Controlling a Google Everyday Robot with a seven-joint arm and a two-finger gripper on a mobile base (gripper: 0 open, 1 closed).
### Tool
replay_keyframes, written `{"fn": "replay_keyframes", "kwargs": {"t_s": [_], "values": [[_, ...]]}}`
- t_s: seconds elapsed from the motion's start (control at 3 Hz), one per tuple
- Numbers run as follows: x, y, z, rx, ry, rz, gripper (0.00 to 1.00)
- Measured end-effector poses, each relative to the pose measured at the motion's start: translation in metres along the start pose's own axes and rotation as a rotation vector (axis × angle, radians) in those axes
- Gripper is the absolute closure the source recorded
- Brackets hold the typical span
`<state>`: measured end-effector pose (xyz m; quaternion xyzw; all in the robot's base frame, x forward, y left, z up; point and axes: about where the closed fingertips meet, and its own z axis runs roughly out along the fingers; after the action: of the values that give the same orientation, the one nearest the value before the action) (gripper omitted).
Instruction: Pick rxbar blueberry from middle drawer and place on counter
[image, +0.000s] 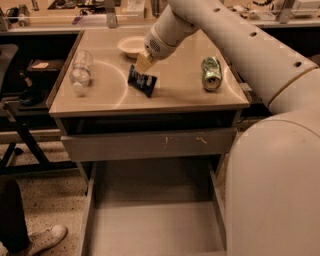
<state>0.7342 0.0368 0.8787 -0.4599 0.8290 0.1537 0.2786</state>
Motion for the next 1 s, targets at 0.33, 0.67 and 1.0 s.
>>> {"fn": "replay_keyframes", "kwargs": {"t_s": [0.33,0.67,1.0], "values": [[0.0,0.0,0.0001,0.0,0.0,0.0,0.07],[0.0,0.0001,0.0002,0.0,0.0,0.0,0.0],[0.0,0.0001,0.0002,0.0,0.0,0.0,0.0]]}}
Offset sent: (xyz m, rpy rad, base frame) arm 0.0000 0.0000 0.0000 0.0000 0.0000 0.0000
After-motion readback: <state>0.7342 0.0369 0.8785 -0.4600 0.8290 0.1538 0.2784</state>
